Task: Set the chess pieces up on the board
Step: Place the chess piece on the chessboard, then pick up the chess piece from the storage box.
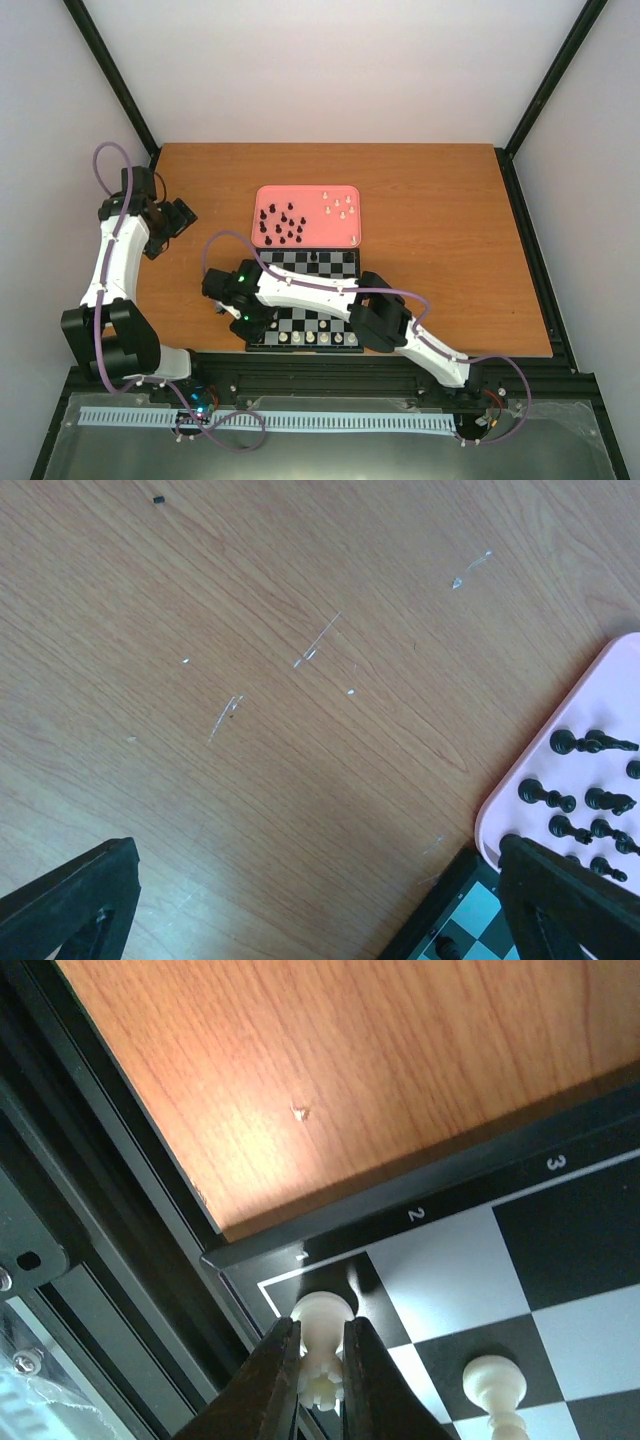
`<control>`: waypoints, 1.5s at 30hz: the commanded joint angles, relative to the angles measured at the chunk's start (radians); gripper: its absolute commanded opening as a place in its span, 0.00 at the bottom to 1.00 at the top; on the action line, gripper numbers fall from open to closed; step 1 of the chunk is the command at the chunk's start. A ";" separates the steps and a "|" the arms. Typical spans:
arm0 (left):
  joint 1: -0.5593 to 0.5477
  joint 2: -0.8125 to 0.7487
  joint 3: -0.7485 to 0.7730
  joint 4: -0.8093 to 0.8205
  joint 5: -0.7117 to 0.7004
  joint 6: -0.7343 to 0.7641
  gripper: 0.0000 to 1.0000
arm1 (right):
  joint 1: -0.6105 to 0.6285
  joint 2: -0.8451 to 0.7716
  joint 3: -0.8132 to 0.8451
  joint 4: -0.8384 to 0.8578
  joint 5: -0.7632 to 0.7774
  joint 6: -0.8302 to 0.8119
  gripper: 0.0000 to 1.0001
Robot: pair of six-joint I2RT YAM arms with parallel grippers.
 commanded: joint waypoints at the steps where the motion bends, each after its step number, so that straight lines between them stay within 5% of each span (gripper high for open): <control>1: 0.008 -0.026 -0.001 0.019 0.010 -0.012 1.00 | 0.010 0.036 0.055 -0.029 0.008 -0.024 0.11; 13: 0.008 -0.017 -0.002 0.021 0.010 -0.009 1.00 | 0.010 0.007 0.052 -0.028 0.022 -0.037 0.24; 17: 0.008 -0.018 0.005 0.017 0.008 -0.008 1.00 | 0.010 -0.026 0.042 -0.009 0.036 -0.046 0.38; 30: 0.008 -0.022 0.029 0.007 0.010 -0.005 1.00 | -0.001 -0.156 0.088 -0.030 0.159 -0.071 0.42; 45: 0.007 0.003 0.029 0.015 0.082 0.015 1.00 | -0.548 -0.222 0.093 0.042 0.333 0.040 0.40</control>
